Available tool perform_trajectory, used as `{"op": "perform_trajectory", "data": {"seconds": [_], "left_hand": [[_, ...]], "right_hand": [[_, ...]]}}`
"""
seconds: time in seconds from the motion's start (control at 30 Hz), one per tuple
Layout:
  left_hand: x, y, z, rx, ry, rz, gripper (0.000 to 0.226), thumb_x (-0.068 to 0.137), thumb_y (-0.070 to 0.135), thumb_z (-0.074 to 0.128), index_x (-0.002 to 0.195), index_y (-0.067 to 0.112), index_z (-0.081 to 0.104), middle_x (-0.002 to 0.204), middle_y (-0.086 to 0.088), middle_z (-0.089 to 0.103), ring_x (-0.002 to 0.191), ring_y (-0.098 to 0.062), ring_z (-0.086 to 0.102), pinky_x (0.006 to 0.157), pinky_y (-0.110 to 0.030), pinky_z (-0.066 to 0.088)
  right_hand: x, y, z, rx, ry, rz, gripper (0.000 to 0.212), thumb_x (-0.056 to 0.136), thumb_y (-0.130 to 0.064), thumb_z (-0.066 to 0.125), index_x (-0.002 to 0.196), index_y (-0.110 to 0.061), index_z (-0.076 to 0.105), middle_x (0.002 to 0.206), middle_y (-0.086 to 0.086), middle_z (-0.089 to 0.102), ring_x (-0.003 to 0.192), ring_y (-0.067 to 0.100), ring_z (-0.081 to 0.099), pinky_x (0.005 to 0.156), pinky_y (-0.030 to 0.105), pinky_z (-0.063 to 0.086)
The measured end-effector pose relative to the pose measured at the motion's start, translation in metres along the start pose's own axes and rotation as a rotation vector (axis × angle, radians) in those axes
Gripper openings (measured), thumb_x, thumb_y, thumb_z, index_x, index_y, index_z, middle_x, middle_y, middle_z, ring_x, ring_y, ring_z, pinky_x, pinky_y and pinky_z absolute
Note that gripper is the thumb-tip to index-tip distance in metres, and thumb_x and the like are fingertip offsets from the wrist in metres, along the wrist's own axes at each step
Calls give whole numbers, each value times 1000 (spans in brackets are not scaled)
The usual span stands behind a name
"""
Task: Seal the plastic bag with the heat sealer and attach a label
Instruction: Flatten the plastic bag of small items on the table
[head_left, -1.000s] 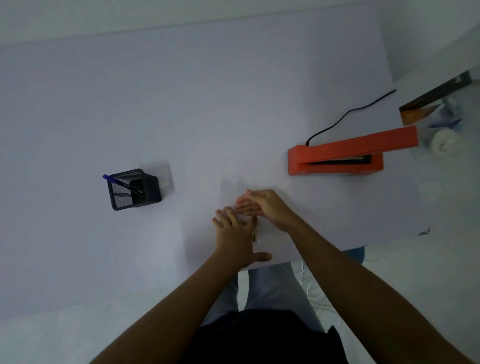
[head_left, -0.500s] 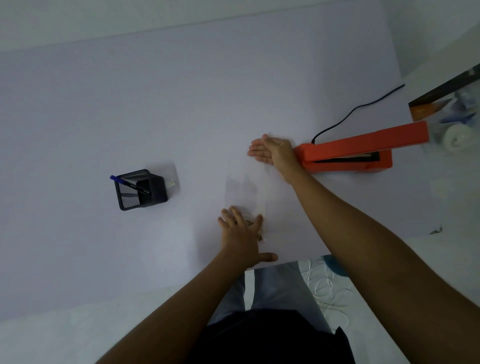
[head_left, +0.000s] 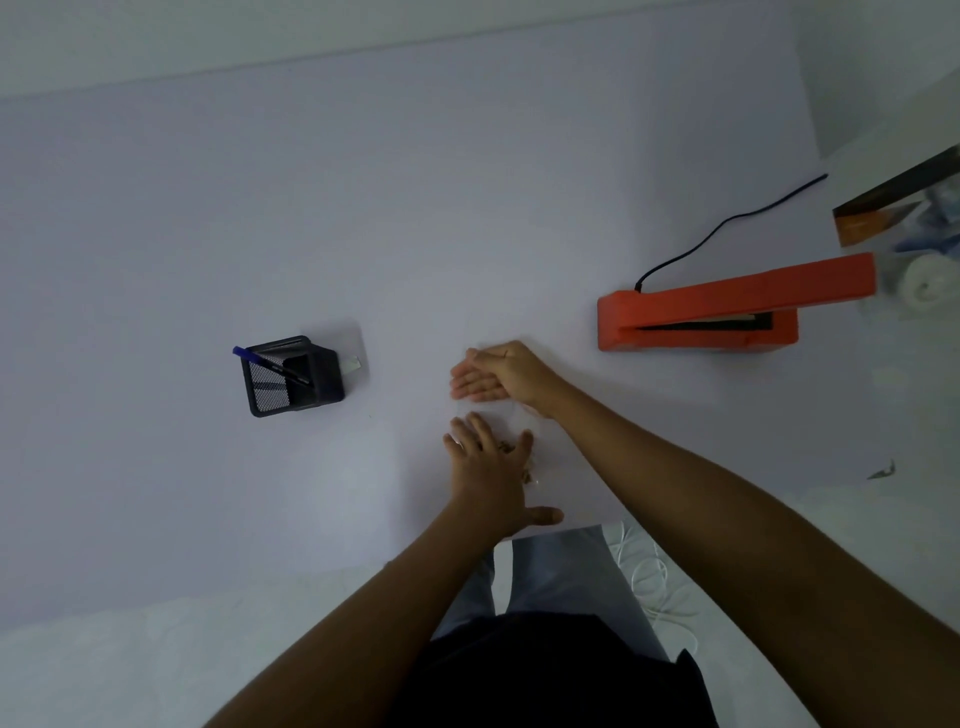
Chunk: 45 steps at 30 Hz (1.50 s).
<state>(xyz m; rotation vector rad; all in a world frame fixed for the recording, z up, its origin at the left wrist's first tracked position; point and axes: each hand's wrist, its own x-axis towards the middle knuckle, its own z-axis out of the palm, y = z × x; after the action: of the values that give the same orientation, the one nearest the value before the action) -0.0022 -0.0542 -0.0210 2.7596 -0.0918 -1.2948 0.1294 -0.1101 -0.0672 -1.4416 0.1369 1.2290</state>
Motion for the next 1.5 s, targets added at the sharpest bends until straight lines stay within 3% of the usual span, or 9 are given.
{"op": "perform_trajectory", "data": {"seconds": [0.4, 0.6, 0.7, 0.77, 0.9, 1.07, 1.17, 1.3, 1.5], "left_hand": [[-1, 0, -2, 17, -12, -6, 117, 66, 94, 38, 155, 30, -3, 155, -38, -9, 140, -61, -3, 114, -68, 7], [0, 0, -2, 20, -8, -5, 116, 66, 94, 38, 155, 30, -1, 154, -39, -8, 140, -61, -2, 113, -67, 8], [1, -1, -3, 18, -6, -2, 116, 66, 94, 36, 155, 31, -1, 154, -39, -7, 140, -61, -1, 113, -68, 8], [0, -1, -4, 16, -7, 0, 115, 67, 94, 36, 155, 31, -1, 154, -39, -7, 140, -61, -1, 113, -68, 8], [-1, 0, -4, 31, -14, -2, 114, 67, 94, 36, 155, 31, 0, 155, -38, -7, 140, -61, -1, 113, -67, 8], [-1, 0, -2, 20, -18, -7, 113, 68, 92, 38, 155, 32, 0, 157, -35, -8, 141, -59, -3, 113, -68, 6], [-1, -1, -2, 14, -16, -9, 113, 68, 92, 40, 155, 33, 1, 157, -34, -7, 142, -59, -3, 113, -68, 6], [-2, 0, -3, 12, -10, -4, 111, 69, 90, 43, 155, 33, 4, 157, -34, -5, 142, -58, 0, 113, -68, 8], [0, -5, -4, 11, -6, 14, 110, 67, 92, 41, 154, 36, 5, 158, -32, -1, 143, -56, 3, 113, -68, 9]], "right_hand": [[31, -57, -33, 97, 340, -202, 42, 107, -28, 44, 117, 6, 67, 111, 21, 72, 101, 27, 72, 92, 33, 55], [-4, -17, -27, -62, 787, -279, 28, 100, -19, 51, 82, -9, 71, 80, 12, 72, 73, 26, 69, 73, 40, 59], [-36, 2, -18, -251, 883, -207, 24, 96, -17, 53, 102, -4, 72, 97, 12, 74, 89, 24, 68, 84, 36, 57], [-53, 9, -8, -244, 869, -131, 34, 95, -17, 55, 127, -6, 63, 118, 8, 70, 106, 17, 64, 89, 24, 48], [-57, 15, -2, -211, 770, -66, 53, 92, -14, 62, 143, -10, 48, 132, 5, 60, 117, 19, 59, 93, 26, 45], [-47, 6, -7, -137, 688, -18, 67, 82, -9, 71, 144, -12, 44, 125, 4, 59, 105, 19, 61, 78, 21, 47], [-44, 8, -11, -132, 645, 11, 69, 79, -10, 76, 141, -12, 47, 119, 4, 62, 106, 20, 62, 88, 29, 50], [-48, 15, -9, -106, 564, 23, 57, 78, -7, 77, 132, -12, 58, 95, 0, 62, 90, 16, 62, 81, 24, 49], [-56, 16, -8, -15, 557, -47, 13, 86, -13, 75, 99, -14, 76, 98, -1, 75, 95, 14, 68, 74, 17, 49]]}}
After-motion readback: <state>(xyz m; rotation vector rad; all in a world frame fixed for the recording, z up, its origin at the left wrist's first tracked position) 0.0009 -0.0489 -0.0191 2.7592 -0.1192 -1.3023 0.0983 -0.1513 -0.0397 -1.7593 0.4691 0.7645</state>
